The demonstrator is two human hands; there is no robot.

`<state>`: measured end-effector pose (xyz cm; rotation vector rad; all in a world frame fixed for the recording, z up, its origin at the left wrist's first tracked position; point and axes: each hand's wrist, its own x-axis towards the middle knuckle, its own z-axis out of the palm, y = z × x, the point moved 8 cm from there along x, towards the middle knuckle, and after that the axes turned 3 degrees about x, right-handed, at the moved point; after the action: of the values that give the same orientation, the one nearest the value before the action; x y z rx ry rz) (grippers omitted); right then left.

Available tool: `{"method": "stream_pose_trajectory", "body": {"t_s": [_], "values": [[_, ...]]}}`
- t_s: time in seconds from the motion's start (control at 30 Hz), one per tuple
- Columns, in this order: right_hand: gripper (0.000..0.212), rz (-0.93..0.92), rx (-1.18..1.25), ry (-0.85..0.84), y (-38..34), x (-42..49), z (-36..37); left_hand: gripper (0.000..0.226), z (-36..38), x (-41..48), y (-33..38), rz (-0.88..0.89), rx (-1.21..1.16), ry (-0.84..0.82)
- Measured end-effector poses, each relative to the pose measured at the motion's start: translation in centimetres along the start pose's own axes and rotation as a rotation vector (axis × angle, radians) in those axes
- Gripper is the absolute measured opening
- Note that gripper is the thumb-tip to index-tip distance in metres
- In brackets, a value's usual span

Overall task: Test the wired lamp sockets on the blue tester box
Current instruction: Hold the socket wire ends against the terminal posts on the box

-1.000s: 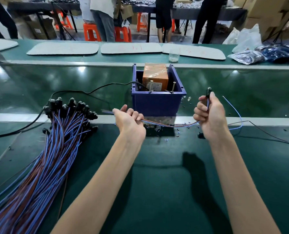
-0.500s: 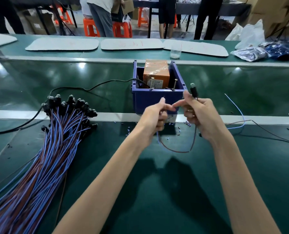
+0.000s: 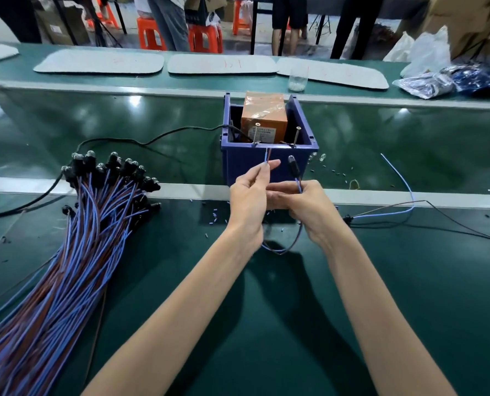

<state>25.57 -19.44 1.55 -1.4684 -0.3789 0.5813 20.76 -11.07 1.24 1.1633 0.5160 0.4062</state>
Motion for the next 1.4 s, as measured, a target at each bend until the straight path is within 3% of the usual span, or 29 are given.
{"method": "stream_pose_trajectory", "body": {"t_s": [0.33, 0.7, 0.97, 1.23, 1.4], "values": [[0.018, -0.019, -0.147, 0.033, -0.7, 0.5, -0.7, 0.020, 0.6, -0.5, -0.2, -0.013, -0.098, 0.010], [0.013, -0.009, -0.066, 0.008, -0.5, 0.2, -0.7, 0.022, 0.9, -0.9, -0.6, -0.058, -0.105, -0.009], [0.017, 0.061, -0.095, 0.026, -0.4, 0.4, -1.3, 0.025, -2.4, 0.7, -1.2, -0.033, -0.002, 0.168], [0.005, -0.069, 0.126, 0.247, -1.6, 0.1, -3.8, 0.035, -3.5, 2.1, -0.1, 0.038, 0.158, 0.224], [0.012, -0.166, 0.176, 0.353, -1.7, 0.1, -5.1, 0.029, -3.7, 2.1, 1.8, 0.256, 0.232, 0.215]]}}
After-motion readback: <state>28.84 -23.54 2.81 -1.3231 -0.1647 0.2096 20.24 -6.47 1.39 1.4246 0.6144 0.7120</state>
